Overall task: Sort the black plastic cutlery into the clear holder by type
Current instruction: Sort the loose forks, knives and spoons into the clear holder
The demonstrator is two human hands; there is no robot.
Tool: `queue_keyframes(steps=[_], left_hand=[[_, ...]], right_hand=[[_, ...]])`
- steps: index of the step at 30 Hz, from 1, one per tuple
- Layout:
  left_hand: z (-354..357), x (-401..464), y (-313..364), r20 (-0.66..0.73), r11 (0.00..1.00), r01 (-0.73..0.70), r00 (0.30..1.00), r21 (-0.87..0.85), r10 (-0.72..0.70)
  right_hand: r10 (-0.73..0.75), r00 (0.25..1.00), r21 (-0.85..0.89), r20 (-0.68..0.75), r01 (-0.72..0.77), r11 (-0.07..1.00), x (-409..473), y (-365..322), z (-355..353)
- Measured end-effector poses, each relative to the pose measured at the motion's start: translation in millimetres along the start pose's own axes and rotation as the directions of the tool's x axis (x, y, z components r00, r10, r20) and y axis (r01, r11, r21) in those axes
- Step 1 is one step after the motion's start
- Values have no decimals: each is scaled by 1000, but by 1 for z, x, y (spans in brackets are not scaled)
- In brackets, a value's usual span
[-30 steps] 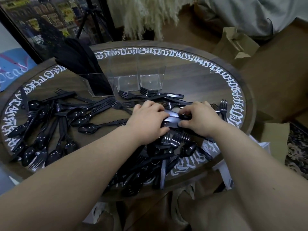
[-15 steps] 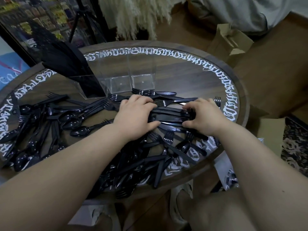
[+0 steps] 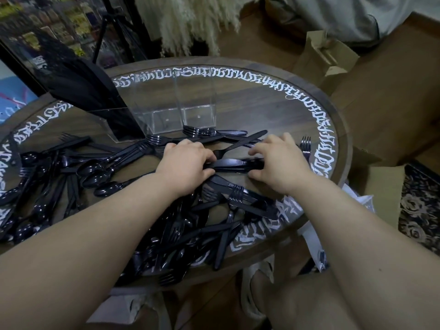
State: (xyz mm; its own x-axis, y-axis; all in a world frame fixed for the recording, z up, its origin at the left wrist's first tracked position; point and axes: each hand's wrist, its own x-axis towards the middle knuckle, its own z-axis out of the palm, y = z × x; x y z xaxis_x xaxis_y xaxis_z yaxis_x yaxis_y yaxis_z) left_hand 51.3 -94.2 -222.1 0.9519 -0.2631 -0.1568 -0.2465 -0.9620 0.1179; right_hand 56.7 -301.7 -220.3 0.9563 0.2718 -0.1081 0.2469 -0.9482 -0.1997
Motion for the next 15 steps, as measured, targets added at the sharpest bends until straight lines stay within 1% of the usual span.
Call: queue_keyframes(steps=[2,4,6,8,10,13,15], left_hand=[[0,-1,-2,10,1000,-1,1000,-11,1],[0,-3,-2,4,999,-15,1000,-34,15],[-1,-6,-4,-43,998,-17,999,-68,14],[-4,-10,-8,-121,993,2,993,-121,-17],[-7,-14,-17,-179,986,39,982,-160,-68],[-10,-23,-31,-224,973,112,962,-201,-157],[-11,-29,-38,-262,960,155,941,-235,-216]], right_hand=[[-63,998,-8,-11,63,998,2,-12,3],[-94,995,-11,15,94,995,4,-22,7],[-108,994,-22,15,108,994,5,-27,12],[-104,995,-12,0,104,995,6,-29,15],[-84,996,45,7,83,996,8,-30,15],[-51,998,204,22,46,978,9,-32,11],[-11,1000,315,7,8,949,9,-34,7]])
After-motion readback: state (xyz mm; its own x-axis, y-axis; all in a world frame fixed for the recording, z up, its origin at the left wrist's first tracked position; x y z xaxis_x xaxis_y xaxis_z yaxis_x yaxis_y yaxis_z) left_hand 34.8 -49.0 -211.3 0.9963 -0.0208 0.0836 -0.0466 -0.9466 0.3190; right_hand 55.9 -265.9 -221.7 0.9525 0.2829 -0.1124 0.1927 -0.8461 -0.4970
